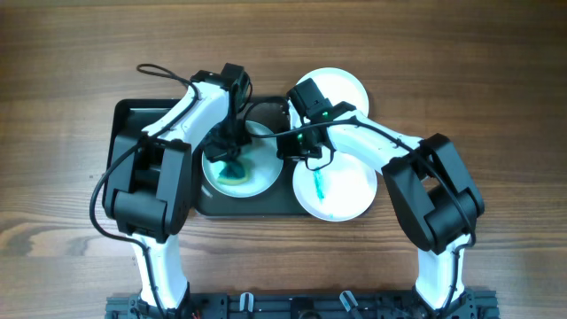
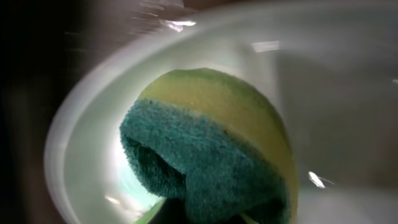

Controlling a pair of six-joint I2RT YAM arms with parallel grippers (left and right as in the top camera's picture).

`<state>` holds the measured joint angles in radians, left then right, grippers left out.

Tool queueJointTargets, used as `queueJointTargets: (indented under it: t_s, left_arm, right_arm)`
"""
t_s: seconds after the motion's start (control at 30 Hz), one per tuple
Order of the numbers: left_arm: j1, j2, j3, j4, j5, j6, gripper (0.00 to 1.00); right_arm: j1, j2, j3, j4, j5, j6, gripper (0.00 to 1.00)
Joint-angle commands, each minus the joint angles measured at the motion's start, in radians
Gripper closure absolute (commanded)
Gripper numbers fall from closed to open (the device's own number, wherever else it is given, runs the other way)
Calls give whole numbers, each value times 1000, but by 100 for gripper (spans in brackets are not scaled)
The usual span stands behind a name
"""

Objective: Clean dirty plates on tray and stack at the side
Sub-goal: 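Scrub the held plate's surface with the sponge in the left gripper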

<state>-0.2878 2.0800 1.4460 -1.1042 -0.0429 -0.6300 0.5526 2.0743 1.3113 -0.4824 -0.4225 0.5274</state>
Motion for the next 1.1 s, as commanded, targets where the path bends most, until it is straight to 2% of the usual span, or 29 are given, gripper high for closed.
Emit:
queueJointTargets:
  t_s: [0.0, 0.07, 0.13, 0.23, 0.47, 0.53, 0.67, 0.73, 0.83, 0.9, 1.0, 1.07]
  left_arm:
    - [11, 40, -22, 10, -6, 98, 96]
    - [2, 40, -22, 47, 242, 320, 96]
    - [-4, 40, -22, 73, 387, 431, 96]
    - [-10, 40, -22, 151, 414, 438, 96]
    - [-10, 40, -22, 326, 407, 328, 96]
    - [-10, 39, -20, 330, 351, 259, 96]
    - [-10, 19, -19, 217, 15, -1, 96]
    - [-10, 8, -19, 152, -72, -45, 96]
    - [-10, 5, -19, 65, -81, -43, 96]
    - [-15, 5, -19, 23, -35, 21, 96]
    - [-30, 5, -19, 18, 206, 282, 96]
    - [-43, 5, -20, 11, 279, 375, 96]
  right_arm:
    - [-14, 56, -14, -18, 21, 26, 96]
    - [-17, 56, -14, -13, 17, 26, 95]
    - [-19, 56, -14, -13, 10, 22, 96]
    - [-22, 56, -14, -13, -5, 18, 96]
    - [-24, 56, -14, -11, -5, 18, 96]
    - [-24, 56, -14, -11, -1, 18, 96]
    - [-25, 56, -14, -15, 7, 11, 96]
    - [-25, 56, -14, -17, 7, 10, 96]
    - [-26, 56, -14, -12, 7, 11, 96]
    - [-26, 56, -14, -12, 6, 11, 96]
    - [-26, 56, -14, -8, 6, 20, 96]
    - [-27, 56, -14, -8, 6, 23, 96]
